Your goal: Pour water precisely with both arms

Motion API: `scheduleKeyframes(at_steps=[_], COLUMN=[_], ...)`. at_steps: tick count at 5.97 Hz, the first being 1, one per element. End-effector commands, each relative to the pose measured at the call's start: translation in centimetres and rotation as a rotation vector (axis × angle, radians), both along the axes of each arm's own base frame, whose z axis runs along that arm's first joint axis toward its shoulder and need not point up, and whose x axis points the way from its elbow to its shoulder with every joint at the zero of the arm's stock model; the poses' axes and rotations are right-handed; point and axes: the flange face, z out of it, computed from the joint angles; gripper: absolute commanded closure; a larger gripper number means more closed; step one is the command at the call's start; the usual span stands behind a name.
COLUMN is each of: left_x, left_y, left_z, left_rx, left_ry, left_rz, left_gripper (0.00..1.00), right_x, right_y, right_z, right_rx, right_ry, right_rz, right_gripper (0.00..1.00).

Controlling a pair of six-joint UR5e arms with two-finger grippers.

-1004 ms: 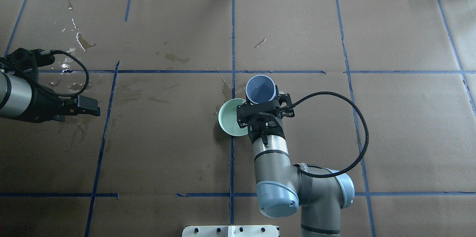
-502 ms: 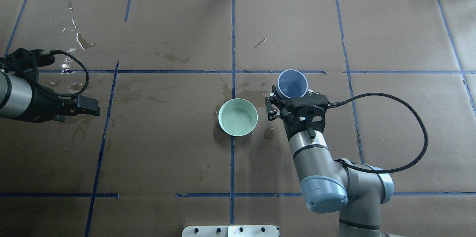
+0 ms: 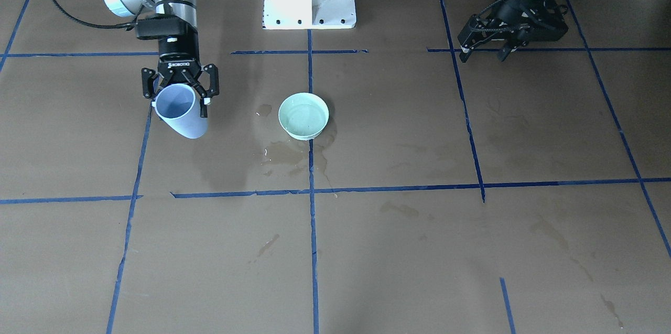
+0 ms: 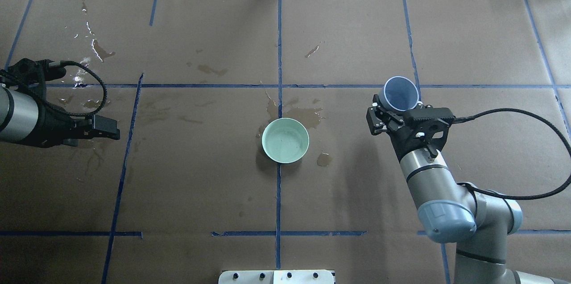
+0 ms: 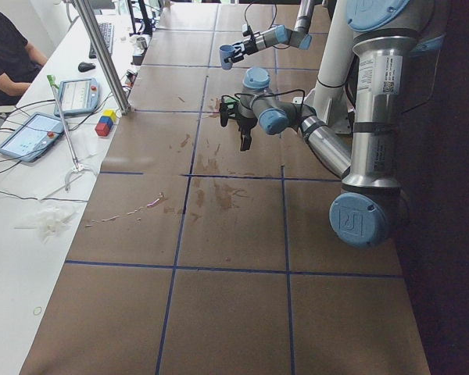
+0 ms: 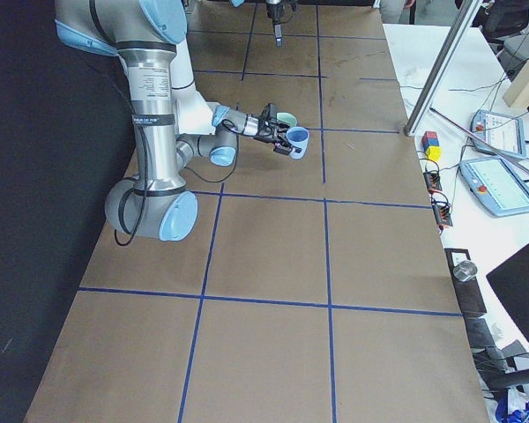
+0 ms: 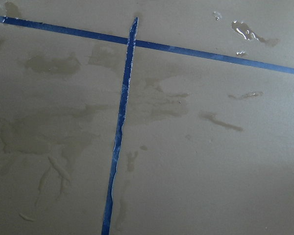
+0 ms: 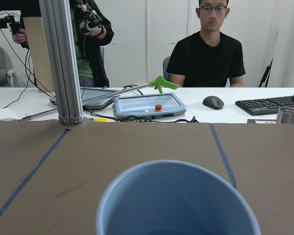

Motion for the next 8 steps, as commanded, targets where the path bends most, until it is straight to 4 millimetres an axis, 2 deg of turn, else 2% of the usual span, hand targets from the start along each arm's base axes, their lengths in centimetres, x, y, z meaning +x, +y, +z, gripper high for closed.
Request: scheduleKeyframes(at_steps=[1, 2, 4, 5, 6, 7, 8], left_x=[0.0, 0.0, 0.0, 0.0, 0.0, -0.1, -0.1], left_y=[0.0, 0.0, 0.0, 0.0, 0.1, 0.1, 0.0], left_z=[0.1, 0.1, 0.1, 0.3, 0.2, 0.1, 0.1], left_rx=[-0.001, -0.001, 0.000, -0.003, -0.002, 0.000, 0.001], left_ry=[-0.002, -0.002, -0.003, -0.005, -0.004, -0.001, -0.002], left_rz=[0.001, 0.001, 0.000, 0.001, 0.001, 0.001, 0.000], left_gripper=[0.00, 0.00, 0.00, 0.00, 0.00, 0.00, 0.00], right_x=[6.5, 8.9, 14.0, 15.9, 17.5, 17.5, 17.4], right_y=[-0.7, -0.9, 0.6, 1.4, 2.1, 2.1, 2.1], right_z=[6.3, 8.7, 14.1, 17.2, 21.2, 23.9, 24.0], right_rx=[-0.030, -0.049, -0.051, -0.062, -0.056, -0.065, -0.064], right_ry=[0.000, 0.028, 0.029, 0.054, 0.043, 0.074, 0.074], right_rz=[-0.008, -0.002, 0.008, 0.009, 0.008, 0.016, 0.016], right_gripper=[1.00, 1.00, 1.00, 1.00, 1.00, 1.00, 0.99])
